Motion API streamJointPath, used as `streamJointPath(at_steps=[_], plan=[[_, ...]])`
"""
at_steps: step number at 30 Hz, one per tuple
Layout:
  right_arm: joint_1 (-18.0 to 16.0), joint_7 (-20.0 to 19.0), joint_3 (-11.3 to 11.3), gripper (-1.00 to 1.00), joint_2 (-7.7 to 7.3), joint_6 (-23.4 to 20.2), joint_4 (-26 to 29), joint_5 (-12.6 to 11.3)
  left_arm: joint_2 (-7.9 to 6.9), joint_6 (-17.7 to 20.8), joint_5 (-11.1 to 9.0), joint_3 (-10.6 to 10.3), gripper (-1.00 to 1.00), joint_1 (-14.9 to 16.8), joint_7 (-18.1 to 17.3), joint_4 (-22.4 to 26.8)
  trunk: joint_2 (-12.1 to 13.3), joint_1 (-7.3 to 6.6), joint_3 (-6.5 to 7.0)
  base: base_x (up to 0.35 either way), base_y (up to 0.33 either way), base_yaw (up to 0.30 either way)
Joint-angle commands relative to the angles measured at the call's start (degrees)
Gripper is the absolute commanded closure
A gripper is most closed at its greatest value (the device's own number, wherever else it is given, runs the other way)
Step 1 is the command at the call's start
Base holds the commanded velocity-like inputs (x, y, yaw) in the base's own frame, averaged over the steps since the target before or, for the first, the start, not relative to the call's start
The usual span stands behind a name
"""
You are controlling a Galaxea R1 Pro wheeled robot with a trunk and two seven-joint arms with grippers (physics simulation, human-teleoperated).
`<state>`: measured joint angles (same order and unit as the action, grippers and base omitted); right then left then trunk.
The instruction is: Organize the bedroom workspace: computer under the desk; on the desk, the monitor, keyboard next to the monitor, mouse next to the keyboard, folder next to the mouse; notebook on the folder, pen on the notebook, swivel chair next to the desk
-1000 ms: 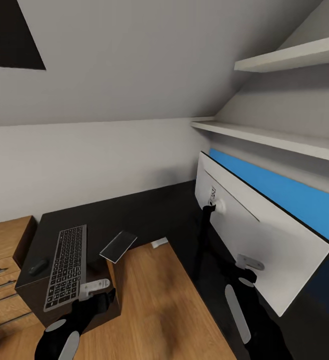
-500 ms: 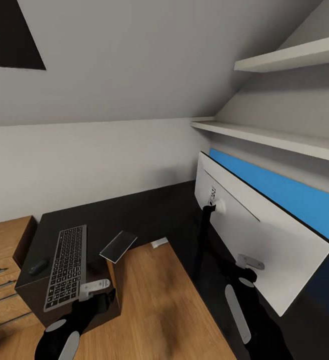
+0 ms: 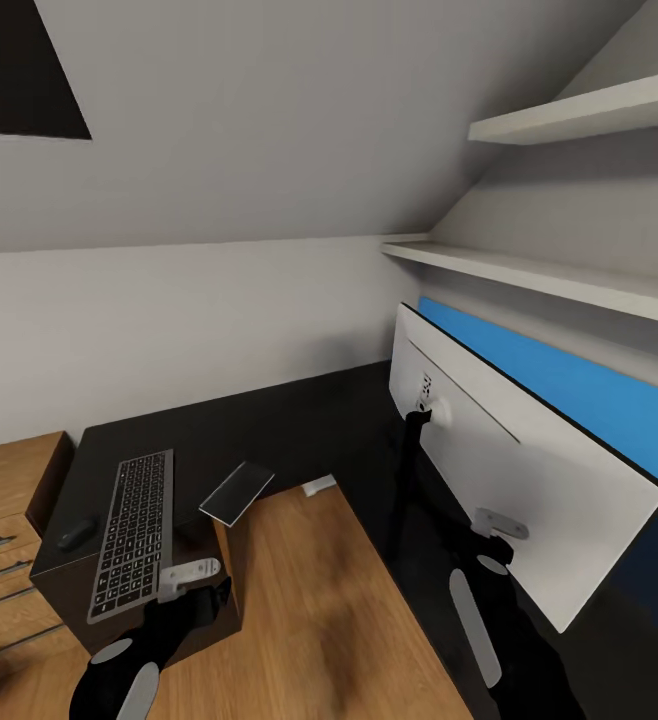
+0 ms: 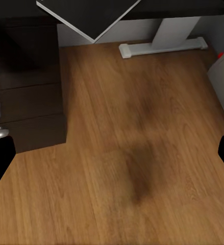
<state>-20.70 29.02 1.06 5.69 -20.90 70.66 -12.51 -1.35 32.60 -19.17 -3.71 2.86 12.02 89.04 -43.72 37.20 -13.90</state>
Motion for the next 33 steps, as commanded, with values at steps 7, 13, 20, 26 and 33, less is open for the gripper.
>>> streamJointPath(at_steps=[7, 13, 20, 26, 33], plan=[[0.0, 0.3, 0.0, -1.0, 0.07, -0.2, 0.1, -0.4, -0.06, 0.2, -0.6, -0.1, -1.0, 0.0, 0.6, 0.1, -0.1, 0.01, -0.09, 0.0, 0.0, 0.0], [0.0, 0.3, 0.1, -1.0, 0.09, -0.2, 0.2, -0.5, -0.1, 0.2, -0.6, -0.1, -1.0, 0.0, 0.6, 0.1, -0.1, 0.01, -0.09, 0.0, 0.0, 0.0], [0.0, 0.3, 0.1, -1.0, 0.03, -0.2, 0.1, -0.5, -0.14, 0.2, -0.6, -0.1, -1.0, 0.0, 0.6, 0.2, -0.1, 0.01, -0.09, 0.0, 0.0, -0.171], [0.0, 0.3, 0.1, -1.0, 0.02, -0.2, 0.1, -0.5, -0.15, 0.2, -0.6, 0.0, -1.0, 0.0, 0.6, 0.2, -0.1, 0.01, -0.09, 0.0, 0.172, -0.049], [0.0, 0.3, 0.2, -1.0, 0.02, -0.2, 0.1, -0.5, -0.15, 0.2, -0.6, 0.0, -1.0, 0.0, 0.6, 0.2, -0.1, 0.01, -0.09, 0.002, 0.305, -0.006]])
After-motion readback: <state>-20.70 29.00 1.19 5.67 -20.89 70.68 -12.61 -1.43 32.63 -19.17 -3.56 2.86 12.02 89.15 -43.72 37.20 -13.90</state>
